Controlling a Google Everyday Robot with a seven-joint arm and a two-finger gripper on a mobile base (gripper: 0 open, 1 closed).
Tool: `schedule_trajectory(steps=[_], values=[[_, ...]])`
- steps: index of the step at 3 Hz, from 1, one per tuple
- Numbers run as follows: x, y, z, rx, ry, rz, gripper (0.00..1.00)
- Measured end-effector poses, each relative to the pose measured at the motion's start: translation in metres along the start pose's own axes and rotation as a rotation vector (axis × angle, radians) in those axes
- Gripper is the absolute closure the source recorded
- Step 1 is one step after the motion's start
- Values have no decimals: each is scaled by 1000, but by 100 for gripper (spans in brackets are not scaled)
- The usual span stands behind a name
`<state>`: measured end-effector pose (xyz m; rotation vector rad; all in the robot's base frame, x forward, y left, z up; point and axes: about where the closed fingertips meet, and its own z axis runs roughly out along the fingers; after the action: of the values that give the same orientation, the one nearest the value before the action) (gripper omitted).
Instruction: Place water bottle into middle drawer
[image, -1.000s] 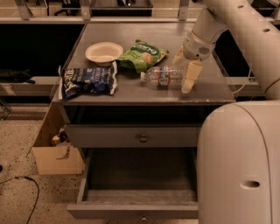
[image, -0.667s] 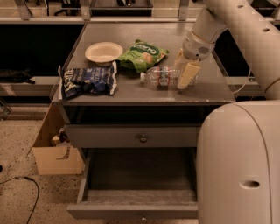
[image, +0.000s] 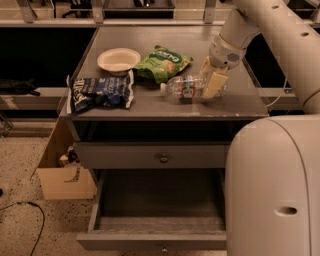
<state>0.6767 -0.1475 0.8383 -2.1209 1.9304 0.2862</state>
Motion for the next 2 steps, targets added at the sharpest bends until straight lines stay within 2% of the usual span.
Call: schedule_trajectory(steps=[1, 2], values=[[0, 0, 0, 3, 0, 0, 100], [0, -7, -7, 46, -8, -3, 100]])
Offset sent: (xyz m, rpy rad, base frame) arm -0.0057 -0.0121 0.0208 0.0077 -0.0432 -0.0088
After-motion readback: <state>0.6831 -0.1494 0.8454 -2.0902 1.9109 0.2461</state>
